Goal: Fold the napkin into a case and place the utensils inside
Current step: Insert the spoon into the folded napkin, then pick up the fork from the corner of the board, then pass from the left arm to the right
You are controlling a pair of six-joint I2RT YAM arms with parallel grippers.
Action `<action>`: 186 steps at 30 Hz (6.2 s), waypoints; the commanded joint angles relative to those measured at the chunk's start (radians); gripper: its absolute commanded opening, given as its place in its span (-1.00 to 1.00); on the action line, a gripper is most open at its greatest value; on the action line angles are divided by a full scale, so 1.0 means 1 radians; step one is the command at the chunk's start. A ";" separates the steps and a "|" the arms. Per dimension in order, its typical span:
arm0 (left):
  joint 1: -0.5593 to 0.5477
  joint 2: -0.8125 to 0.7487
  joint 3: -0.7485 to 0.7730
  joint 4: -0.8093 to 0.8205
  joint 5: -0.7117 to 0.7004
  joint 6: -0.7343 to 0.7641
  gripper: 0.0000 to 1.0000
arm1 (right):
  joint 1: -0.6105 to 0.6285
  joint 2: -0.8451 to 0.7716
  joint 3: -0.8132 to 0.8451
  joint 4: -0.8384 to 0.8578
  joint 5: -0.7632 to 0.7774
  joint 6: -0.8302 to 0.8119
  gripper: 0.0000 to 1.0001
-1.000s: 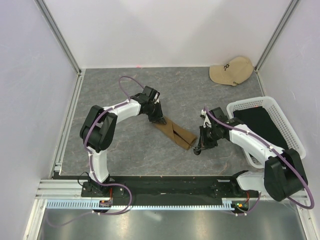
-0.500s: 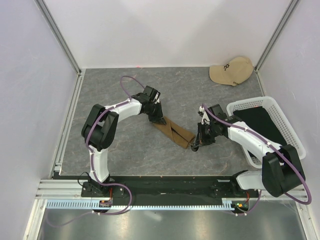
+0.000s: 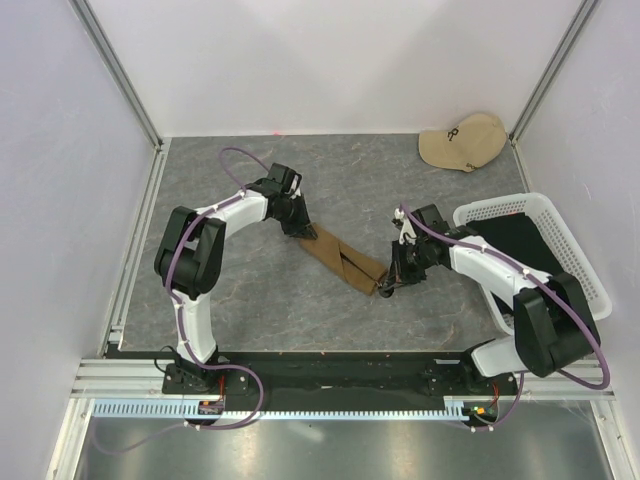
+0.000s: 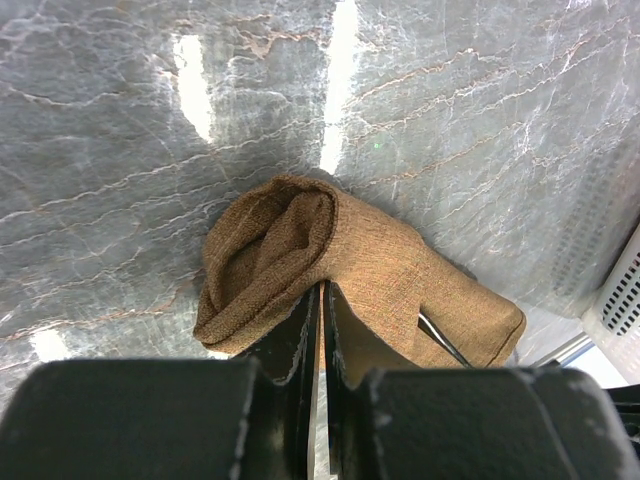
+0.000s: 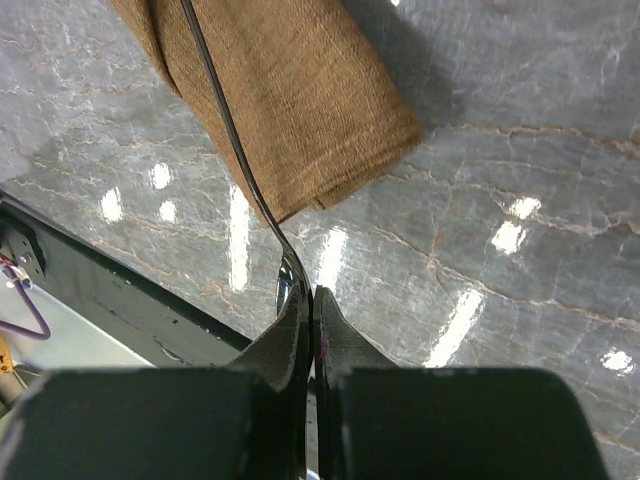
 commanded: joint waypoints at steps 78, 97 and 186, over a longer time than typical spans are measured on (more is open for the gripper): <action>0.073 0.041 0.063 -0.051 -0.008 0.137 -0.73 | -0.009 0.238 0.220 0.090 0.008 -0.046 -0.89; 0.069 -0.103 0.023 -0.036 -0.010 0.118 -0.25 | -0.007 0.305 0.295 0.100 0.005 -0.001 -0.14; -0.082 -0.640 -0.505 0.320 0.102 -0.629 -0.96 | 0.387 -0.034 0.123 0.396 0.131 0.172 0.07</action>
